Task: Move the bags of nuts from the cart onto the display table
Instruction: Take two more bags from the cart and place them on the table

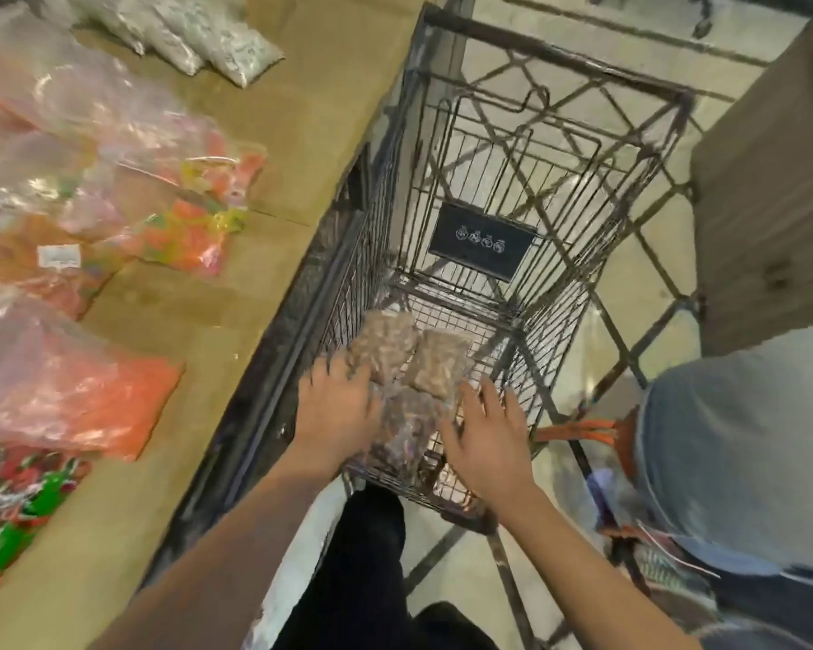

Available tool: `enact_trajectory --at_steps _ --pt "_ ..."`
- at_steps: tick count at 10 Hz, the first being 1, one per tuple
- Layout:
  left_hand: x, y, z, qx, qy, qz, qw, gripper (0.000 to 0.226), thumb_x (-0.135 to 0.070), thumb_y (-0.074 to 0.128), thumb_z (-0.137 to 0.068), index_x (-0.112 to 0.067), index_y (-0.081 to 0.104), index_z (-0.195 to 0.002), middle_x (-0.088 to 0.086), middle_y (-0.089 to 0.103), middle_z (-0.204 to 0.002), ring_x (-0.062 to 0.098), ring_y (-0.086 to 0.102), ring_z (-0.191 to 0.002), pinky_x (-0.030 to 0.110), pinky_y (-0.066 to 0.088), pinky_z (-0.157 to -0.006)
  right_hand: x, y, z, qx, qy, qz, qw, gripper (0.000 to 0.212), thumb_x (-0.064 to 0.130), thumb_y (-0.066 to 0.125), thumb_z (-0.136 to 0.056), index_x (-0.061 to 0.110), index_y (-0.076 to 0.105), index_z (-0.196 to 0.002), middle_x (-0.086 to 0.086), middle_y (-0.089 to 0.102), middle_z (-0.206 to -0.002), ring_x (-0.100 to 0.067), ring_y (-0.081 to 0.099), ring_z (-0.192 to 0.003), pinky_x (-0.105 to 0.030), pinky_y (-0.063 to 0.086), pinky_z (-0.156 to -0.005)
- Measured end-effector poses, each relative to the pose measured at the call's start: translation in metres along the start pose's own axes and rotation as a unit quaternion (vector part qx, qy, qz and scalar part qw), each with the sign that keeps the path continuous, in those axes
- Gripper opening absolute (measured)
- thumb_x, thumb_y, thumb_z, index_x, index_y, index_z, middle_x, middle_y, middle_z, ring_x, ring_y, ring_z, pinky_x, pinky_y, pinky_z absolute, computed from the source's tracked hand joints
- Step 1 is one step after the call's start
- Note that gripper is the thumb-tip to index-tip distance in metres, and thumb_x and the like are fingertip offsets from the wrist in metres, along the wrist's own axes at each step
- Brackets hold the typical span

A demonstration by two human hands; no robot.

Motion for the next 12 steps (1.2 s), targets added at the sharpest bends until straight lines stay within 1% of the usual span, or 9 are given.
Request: enact_trajectory --at_steps 3,5,6,7,8,9,10,11,12 --pt "0.001 0.044 -0.150 0.186 -0.010 0.017 0.982 0.054 -0.037 0.035 -0.105 -0.021 0.034 -0.157 0.023 0.024 -0.164 0.041 0.040 -0.143 0.049 0.041 -0.113 -0.031 0.058 -0.141 0.132 0.070 -0.034 0.988 0.070 0.044 0.040 -0.103 0.007 0.023 -0.160 -0.022 0.036 -0.161 -0.041 0.028 -0.151 -0.050 0.023 -0.126" --pt "-0.019 0.102 -0.201 0.292 -0.118 0.091 0.945 0.050 -0.005 0.037 -0.101 -0.006 0.043 -0.150 0.027 0.041 -0.154 0.045 0.042 -0.140 0.064 0.017 -0.120 -0.045 0.108 -0.202 0.214 0.150 -0.113 0.959 0.065 0.038 0.040 -0.105 -0.001 0.027 -0.155 -0.025 0.042 -0.152 -0.042 0.038 -0.142 -0.047 0.032 -0.119" --pt "-0.013 0.155 -0.226 0.242 -0.168 0.190 0.936 0.055 -0.023 0.050 -0.100 -0.004 0.039 -0.150 0.025 0.048 -0.148 0.042 0.050 -0.133 0.048 0.044 -0.108 -0.046 0.131 -0.222 0.210 0.201 -0.206 0.934 0.062 0.038 0.050 -0.102 -0.003 0.035 -0.147 -0.022 0.056 -0.137 -0.040 0.053 -0.129 -0.044 0.046 -0.107" --pt "-0.005 0.167 -0.236 0.186 -0.177 0.151 0.955 0.092 -0.056 0.043 -0.092 -0.019 -0.006 -0.161 0.023 0.012 -0.166 0.044 0.016 -0.152 0.054 0.035 -0.116 -0.046 0.141 -0.236 0.196 0.271 -0.298 0.894 0.027 0.029 0.063 -0.100 0.002 0.060 -0.107 -0.006 0.065 -0.099 -0.030 0.065 -0.101 -0.033 0.054 -0.080" --pt "0.000 0.175 -0.242 0.124 -0.229 0.169 0.951 0.072 -0.044 0.045 -0.102 -0.014 0.012 -0.159 0.023 0.034 -0.157 0.043 0.036 -0.141 0.052 0.037 -0.109 -0.043 0.148 -0.251 0.167 0.315 -0.371 0.858 0.028 0.040 0.072 -0.092 0.018 0.058 -0.083 -0.003 0.069 -0.082 -0.026 0.070 -0.082 -0.037 0.059 -0.070" --pt "0.005 0.180 -0.253 0.126 -0.286 0.216 0.925 0.072 -0.048 0.056 -0.096 0.000 0.039 -0.147 0.027 0.054 -0.140 0.044 0.055 -0.126 0.049 0.048 -0.099 -0.044 0.170 -0.257 0.167 0.340 -0.421 0.825 0.035 0.045 0.076 -0.085 0.016 0.067 -0.103 -0.007 0.074 -0.105 -0.028 0.071 -0.097 -0.045 0.060 -0.090" --pt "0.004 0.183 -0.254 0.188 -0.309 0.291 0.886 0.060 -0.058 0.079 -0.072 -0.009 0.068 -0.106 0.014 0.071 -0.109 0.032 0.070 -0.097 0.036 0.057 -0.076 -0.036 0.167 -0.260 0.164 0.380 -0.465 0.783 0.023 0.025 0.073 -0.091 0.023 0.055 -0.077 -0.004 0.062 -0.082 -0.027 0.064 -0.082 -0.036 0.059 -0.075" --pt "0.004 0.183 -0.251 0.202 -0.336 0.312 0.865 0.083 -0.063 0.079 -0.054 -0.014 0.060 -0.119 0.010 0.064 -0.117 0.033 0.065 -0.105 0.042 0.058 -0.088 -0.030 0.165 -0.267 0.159 0.406 -0.487 0.757 0.037 0.014 0.077 -0.089 0.015 0.052 -0.063 -0.006 0.053 -0.060 -0.024 0.056 -0.056 -0.033 0.052 -0.056" --pt "-0.003 0.180 -0.249 0.196 -0.339 0.379 0.839 0.075 -0.040 0.083 -0.070 -0.011 0.046 -0.128 0.005 0.057 -0.115 0.028 0.059 -0.102 0.038 0.053 -0.089 -0.024 0.164 -0.273 0.166 0.405 -0.516 0.736 0.025 0.021 0.083 -0.087 0.010 0.062 -0.078 -0.013 0.070 -0.079 -0.030 0.070 -0.073 -0.049 0.064 -0.074"
Point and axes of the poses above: each hand's wrist, its own z-axis away from the middle knuckle, its own y-axis out of the palm, x = y × z, the point moved 1 cm from there along -z, towards the middle knuckle
